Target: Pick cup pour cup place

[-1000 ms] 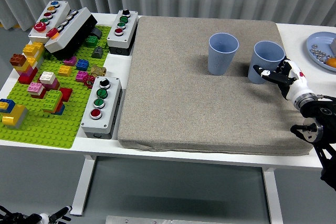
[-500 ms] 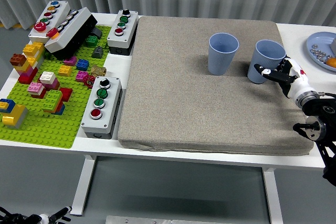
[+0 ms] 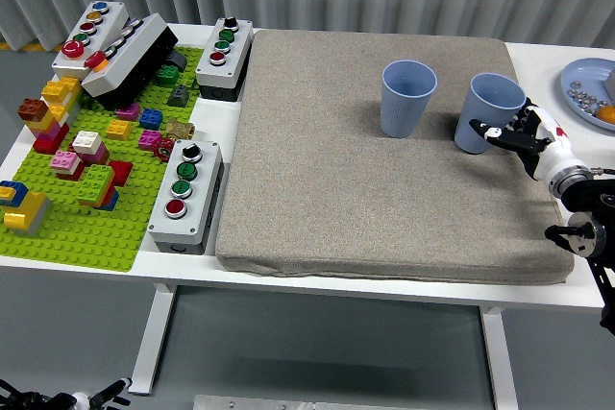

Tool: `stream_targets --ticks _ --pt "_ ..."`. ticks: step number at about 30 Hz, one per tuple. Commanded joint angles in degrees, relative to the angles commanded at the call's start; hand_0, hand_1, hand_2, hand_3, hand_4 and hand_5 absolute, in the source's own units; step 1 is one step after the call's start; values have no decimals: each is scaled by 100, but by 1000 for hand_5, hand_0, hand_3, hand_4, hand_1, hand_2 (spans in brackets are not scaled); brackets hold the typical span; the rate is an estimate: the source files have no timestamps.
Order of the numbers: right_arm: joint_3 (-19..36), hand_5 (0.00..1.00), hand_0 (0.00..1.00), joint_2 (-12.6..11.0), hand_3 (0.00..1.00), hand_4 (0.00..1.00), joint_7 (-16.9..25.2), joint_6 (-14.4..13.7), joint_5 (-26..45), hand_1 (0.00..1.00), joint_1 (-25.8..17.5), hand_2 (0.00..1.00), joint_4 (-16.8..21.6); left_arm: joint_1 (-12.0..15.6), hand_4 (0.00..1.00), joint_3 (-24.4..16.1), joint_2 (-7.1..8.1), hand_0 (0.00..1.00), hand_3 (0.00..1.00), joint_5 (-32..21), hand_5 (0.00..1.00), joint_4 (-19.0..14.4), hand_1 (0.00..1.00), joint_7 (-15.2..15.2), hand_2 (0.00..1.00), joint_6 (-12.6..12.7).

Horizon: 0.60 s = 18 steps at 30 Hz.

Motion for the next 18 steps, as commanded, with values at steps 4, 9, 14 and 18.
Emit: stream_targets --ticks 4,9,14,18 --pt "-3 209 982 -43 998 816 -13 13 15 942 -22 998 8 12 594 -4 0 851 782 3 998 0 860 1 885 -2" --pt "37 209 982 -47 998 816 -26 17 -1 942 -26 998 -2 24 594 -10 -5 851 782 5 998 0 860 1 885 0" --pt "42 209 982 -98 998 817 -67 11 -48 943 -39 998 90 25 595 -26 -5 851 782 4 998 0 860 -8 884 11" --pt "77 209 982 -114 998 817 -94 21 -84 943 -69 998 189 33 594 -52 -6 851 782 5 998 0 860 -9 884 15"
